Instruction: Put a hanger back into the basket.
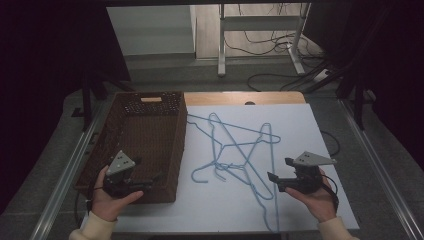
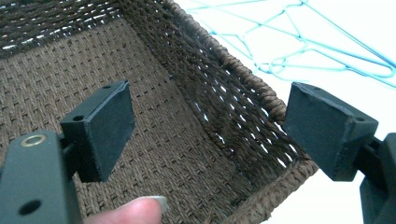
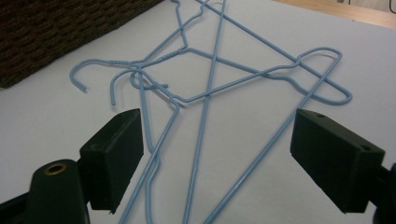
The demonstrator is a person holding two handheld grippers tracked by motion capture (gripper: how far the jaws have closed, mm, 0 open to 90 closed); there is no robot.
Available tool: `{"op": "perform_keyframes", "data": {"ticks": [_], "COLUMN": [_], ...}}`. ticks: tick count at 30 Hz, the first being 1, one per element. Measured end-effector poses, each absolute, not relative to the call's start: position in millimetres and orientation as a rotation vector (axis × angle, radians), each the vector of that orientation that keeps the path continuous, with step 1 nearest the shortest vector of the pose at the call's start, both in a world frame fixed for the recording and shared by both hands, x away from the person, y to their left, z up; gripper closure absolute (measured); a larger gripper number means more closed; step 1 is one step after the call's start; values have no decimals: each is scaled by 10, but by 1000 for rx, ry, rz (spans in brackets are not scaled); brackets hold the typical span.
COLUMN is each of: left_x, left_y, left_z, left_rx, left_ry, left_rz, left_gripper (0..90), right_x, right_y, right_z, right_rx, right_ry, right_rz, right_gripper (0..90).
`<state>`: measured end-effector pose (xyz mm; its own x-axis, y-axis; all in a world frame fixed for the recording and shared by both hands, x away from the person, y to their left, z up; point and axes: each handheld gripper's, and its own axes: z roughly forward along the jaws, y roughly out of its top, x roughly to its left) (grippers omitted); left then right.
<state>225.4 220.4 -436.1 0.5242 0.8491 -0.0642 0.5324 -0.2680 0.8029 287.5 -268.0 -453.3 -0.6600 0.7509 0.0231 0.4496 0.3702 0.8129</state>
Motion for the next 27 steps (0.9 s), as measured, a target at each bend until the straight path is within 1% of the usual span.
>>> {"op": "perform_keyframes", "data": {"ticks": [21, 27], "left_x": [2242, 2243], "left_y": [2231, 2237], "left_z": [-4349, -4356], "left_rx": [1935, 1943], "left_ry": [1134, 1137], "left_rz": [462, 460], "left_gripper": [161, 161], "right_x": [2871, 2933], "right_y": [-2636, -2601], "right_z": [-4535, -4534], "right_rx": [1045, 1025], "right_ry": [2320, 2346], "right_rz": [1104, 1071], "right_gripper": [211, 229]}}
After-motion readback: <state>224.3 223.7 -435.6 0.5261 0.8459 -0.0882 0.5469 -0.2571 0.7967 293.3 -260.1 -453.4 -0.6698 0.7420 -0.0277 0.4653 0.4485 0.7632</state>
